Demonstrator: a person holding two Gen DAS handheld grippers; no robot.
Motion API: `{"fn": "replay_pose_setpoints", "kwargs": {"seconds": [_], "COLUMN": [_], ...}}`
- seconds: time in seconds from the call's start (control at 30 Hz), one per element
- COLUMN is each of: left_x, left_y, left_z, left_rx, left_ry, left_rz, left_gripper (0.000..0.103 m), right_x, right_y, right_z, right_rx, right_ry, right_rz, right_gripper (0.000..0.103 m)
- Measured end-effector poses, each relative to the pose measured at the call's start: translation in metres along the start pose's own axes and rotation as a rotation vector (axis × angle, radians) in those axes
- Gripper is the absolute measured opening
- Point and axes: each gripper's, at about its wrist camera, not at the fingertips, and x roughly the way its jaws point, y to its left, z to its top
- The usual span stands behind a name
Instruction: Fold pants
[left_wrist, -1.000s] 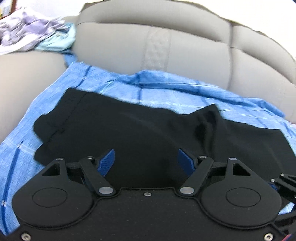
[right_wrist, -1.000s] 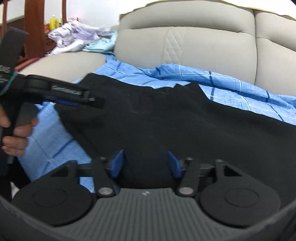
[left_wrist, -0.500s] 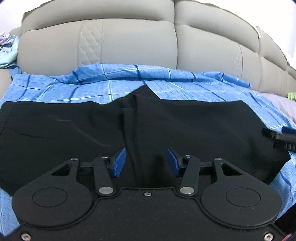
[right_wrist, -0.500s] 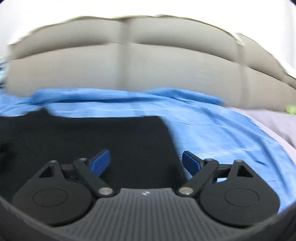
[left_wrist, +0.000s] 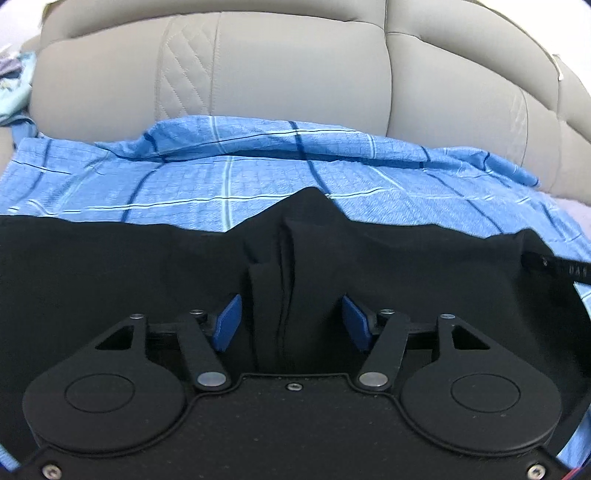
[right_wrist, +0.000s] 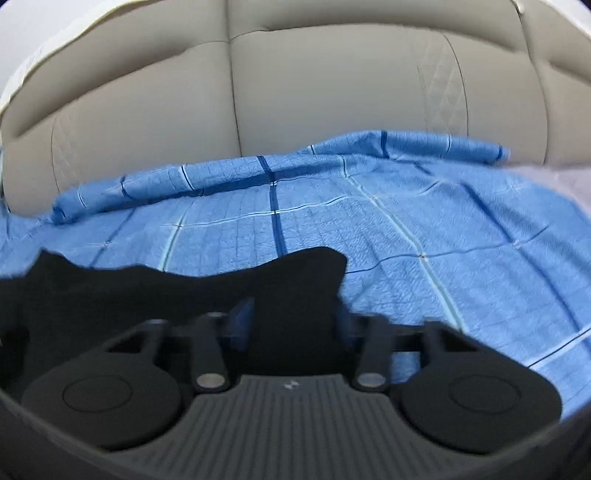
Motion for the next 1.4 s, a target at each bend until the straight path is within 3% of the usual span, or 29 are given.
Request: {"fn": "replay_pose_setpoints", "kwargs": {"seconds": [0.03,0.07,0.13,0.4,0.47,0.5,0.53,0.57,0.63,0.67,0.73,0.83,1.0,1.1,1.17,1.23,1.3,1.4], "left_x": [0.004,0.006,0.011,0.027,0.033,0.031,0.028,0.023,0.009,0.001,-0.013,-0.036,-0.064,-0.066,-0.067,-0.073,-0.079,-0.082], "left_y": [0.0,-0.003,-0.008,-0.039,-0.041,-0.04,-0.038,-0.035,-0.024,-0.019,-0.006,0.011,0.037,0.052,0.061,0.068,0.072,0.075], "left_z": [0.003,0.006,0.012,0.041,0.047,0.049,0.049,0.049,0.046,0.044,0.038,0.023,-0.01,-0.032,-0.044,-0.053,-0.057,-0.062], "left_rx": [-0.003,0.002,0.018,0.09,0.085,0.085,0.089,0.095,0.107,0.103,0.087,0.084,0.1,0.096,0.078,0.061,0.065,0.064], "left_ry": [0.0,-0.003,0.004,-0.021,0.004,0.009,0.002,-0.012,-0.037,-0.043,-0.037,-0.045,-0.049,0.002,0.023,0.013,0.007,-0.001], "left_rz": [-0.02,-0.027,-0.072,-0.119,-0.113,-0.098,-0.086,-0.073,-0.062,-0.062,-0.069,-0.059,0.063,0.131,0.144,0.141,0.151,0.161], "left_gripper": [0.039,0.025,0.014,0.014,0.023,0.027,0.033,0.044,0.054,0.054,0.054,0.054,0.054,0.054,0.054,0.054,0.054,0.054], "right_x": [-0.002,-0.004,-0.009,-0.019,-0.011,-0.01,-0.01,-0.015,-0.028,-0.038,-0.053,-0.074,-0.083,-0.079,-0.07,-0.064,-0.069,-0.089], "right_y": [-0.002,-0.007,-0.013,-0.035,-0.042,-0.042,-0.041,-0.037,-0.028,-0.02,-0.004,0.041,0.126,0.166,0.181,0.186,0.187,0.189], "right_z": [-0.001,-0.001,-0.001,0.007,0.006,0.005,0.003,0.002,-0.002,-0.005,-0.011,-0.03,-0.074,-0.092,-0.095,-0.094,-0.09,-0.091], "right_rx": [0.015,0.038,0.073,0.15,0.177,0.174,0.163,0.136,0.066,0.03,-0.031,-0.176,-0.381,-0.481,-0.505,-0.49,-0.474,-0.499], "right_ry": [-0.004,-0.006,-0.024,-0.109,-0.074,-0.061,-0.064,-0.077,-0.114,-0.138,-0.168,-0.181,-0.115,-0.105,-0.092,-0.077,-0.089,-0.141], "right_rz": [0.009,0.03,0.039,-0.038,-0.049,-0.067,-0.089,-0.114,-0.148,-0.147,-0.105,0.028,0.31,0.358,0.362,0.382,0.378,0.36], "right_gripper": [0.016,0.013,0.01,0.007,0.009,0.013,0.032,0.043,0.063,0.067,0.07,0.073,0.073,0.073,0.068,0.023,0.013,0.012]}}
